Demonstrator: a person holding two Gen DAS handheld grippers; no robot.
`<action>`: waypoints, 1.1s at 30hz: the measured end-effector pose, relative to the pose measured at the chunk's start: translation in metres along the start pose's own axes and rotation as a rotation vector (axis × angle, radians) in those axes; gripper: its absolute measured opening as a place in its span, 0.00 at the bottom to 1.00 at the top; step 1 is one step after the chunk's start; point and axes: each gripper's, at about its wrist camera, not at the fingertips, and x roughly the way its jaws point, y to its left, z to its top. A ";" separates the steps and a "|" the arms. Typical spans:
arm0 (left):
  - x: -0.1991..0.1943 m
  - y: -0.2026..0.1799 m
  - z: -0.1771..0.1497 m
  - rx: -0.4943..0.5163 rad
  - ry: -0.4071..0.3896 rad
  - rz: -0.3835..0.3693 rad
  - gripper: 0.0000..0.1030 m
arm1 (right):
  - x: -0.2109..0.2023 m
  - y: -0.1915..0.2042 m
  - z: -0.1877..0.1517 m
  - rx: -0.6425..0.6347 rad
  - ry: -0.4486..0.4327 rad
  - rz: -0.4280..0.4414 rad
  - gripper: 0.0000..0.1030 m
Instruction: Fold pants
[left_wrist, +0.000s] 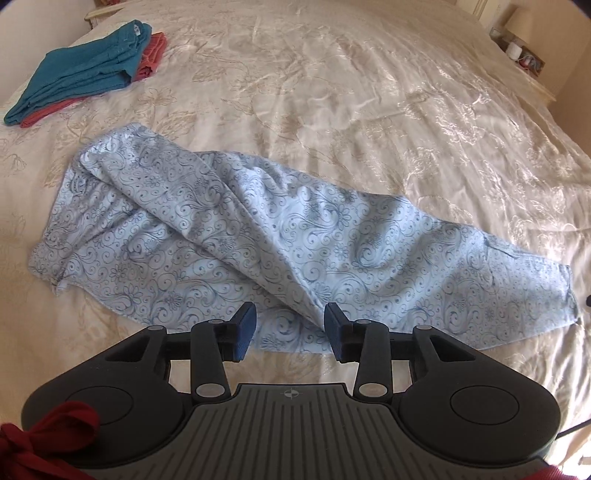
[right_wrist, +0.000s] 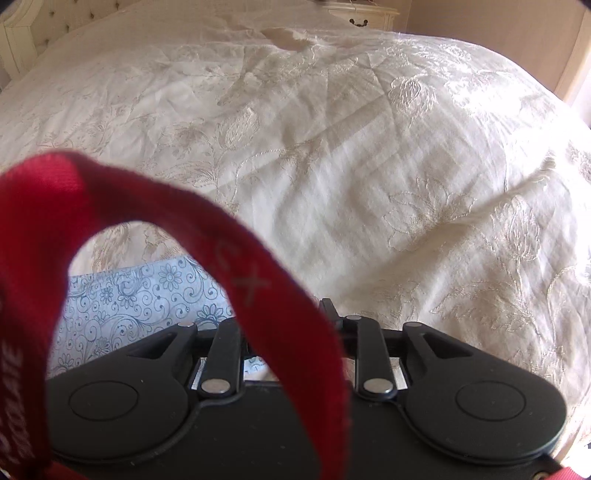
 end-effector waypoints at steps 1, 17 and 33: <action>0.000 0.008 0.003 0.001 0.001 0.009 0.38 | -0.005 0.004 0.001 -0.003 -0.008 0.005 0.33; 0.026 0.174 0.065 -0.021 -0.005 0.065 0.38 | -0.061 0.254 0.000 -0.267 -0.065 0.416 0.34; 0.078 0.236 0.094 0.051 0.066 -0.119 0.39 | -0.063 0.461 -0.014 -0.572 0.001 0.666 0.37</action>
